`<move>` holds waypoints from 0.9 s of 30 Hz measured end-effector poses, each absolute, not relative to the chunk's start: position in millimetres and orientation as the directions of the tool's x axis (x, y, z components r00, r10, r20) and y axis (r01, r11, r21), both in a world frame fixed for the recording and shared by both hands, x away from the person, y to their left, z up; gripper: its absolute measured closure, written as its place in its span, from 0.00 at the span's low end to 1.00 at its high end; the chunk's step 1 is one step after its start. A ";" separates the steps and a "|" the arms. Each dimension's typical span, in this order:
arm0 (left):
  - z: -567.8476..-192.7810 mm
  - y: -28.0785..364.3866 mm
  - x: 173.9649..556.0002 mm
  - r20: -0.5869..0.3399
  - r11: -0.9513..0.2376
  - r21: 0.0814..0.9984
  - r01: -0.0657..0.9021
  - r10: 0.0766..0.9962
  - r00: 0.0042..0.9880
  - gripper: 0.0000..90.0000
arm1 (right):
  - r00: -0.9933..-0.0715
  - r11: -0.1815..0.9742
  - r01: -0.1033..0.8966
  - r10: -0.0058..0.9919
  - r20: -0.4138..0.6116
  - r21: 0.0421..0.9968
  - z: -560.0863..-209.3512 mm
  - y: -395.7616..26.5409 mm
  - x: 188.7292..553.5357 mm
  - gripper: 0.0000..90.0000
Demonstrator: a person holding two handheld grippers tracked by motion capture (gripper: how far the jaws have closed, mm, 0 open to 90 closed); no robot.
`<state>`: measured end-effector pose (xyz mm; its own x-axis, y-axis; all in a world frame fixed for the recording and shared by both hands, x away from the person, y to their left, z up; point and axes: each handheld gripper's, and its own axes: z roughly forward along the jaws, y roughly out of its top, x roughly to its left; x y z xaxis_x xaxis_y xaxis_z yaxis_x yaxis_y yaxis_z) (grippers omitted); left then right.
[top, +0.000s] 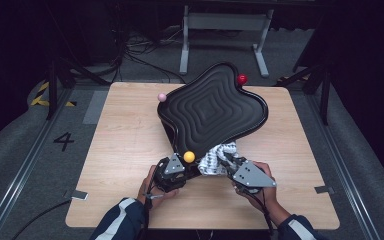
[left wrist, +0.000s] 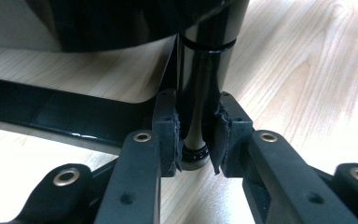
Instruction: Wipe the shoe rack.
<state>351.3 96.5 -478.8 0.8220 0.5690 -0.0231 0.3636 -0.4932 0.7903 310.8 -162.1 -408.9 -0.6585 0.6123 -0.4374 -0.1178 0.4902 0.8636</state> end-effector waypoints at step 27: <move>-475.2 131.9 357.3 -0.025 -0.507 0.771 0.385 0.580 0.814 0.82 | -0.568 0.473 -0.092 0.698 -0.436 0.876 -390.2 -189.9 329.4 0.90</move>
